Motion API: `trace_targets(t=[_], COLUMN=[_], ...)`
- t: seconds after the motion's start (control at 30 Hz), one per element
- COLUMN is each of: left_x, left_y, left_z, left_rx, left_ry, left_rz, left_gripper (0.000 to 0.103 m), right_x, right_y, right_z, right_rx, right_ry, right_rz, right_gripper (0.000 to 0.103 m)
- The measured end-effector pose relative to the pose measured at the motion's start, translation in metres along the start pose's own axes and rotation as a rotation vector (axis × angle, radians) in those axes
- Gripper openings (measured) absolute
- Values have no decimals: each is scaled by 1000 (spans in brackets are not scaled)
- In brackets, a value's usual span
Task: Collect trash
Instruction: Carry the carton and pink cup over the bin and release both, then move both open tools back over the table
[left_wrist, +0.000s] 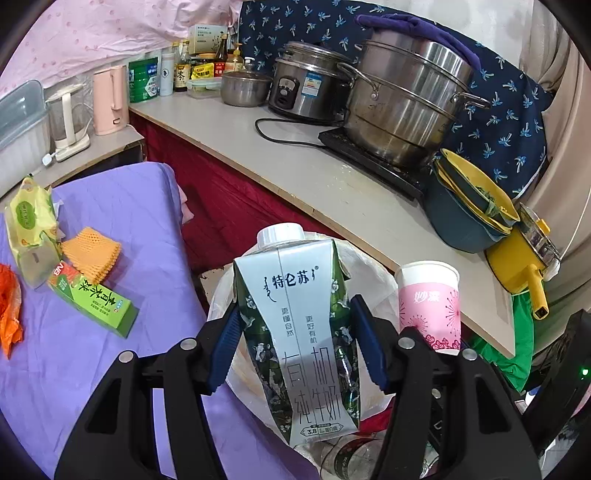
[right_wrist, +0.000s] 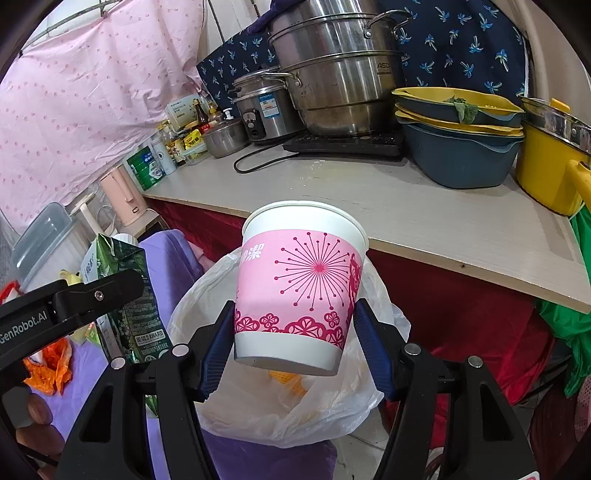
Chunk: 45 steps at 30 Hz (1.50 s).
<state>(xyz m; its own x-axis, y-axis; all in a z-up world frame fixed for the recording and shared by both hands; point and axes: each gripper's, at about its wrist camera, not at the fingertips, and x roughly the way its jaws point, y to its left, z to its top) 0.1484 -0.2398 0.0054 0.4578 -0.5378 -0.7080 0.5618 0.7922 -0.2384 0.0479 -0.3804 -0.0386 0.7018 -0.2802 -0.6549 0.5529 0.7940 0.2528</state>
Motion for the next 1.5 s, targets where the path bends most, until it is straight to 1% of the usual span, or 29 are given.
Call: trace_targets(t=[0.27, 0.3, 0.33, 0.5, 0.8, 1.07, 1.27, 1.5], left_x=[13, 14, 14, 10, -13, -36, -56, -78], left_y=[5, 6, 7, 12, 25, 40, 64, 102], left_z=[1, 1, 2, 6, 12, 12, 8, -2], left_rx=[-6, -10, -13, -25, -49, -70, -109, -161], left_ry=[4, 4, 3, -13, -64, -104, -130, -153], left_rz=[5, 5, 8, 15, 34, 67, 102, 158], left_gripper=[56, 57, 61, 63, 63, 63, 63, 63], right_x=[10, 11, 11, 9, -2, -12, -21, -25], right_y=[9, 10, 11, 16, 25, 42, 61, 92], right_z=[2, 2, 2, 4, 9, 9, 7, -2], right_rx=[-20, -20, -19, -26, -43, -69, -96, -137], right_ry=[13, 12, 10, 8, -13, -25, -29, -20], right_rz=[-6, -4, -3, -1, 6, 25, 50, 87], right_gripper=[63, 63, 63, 63, 63, 63, 63, 63])
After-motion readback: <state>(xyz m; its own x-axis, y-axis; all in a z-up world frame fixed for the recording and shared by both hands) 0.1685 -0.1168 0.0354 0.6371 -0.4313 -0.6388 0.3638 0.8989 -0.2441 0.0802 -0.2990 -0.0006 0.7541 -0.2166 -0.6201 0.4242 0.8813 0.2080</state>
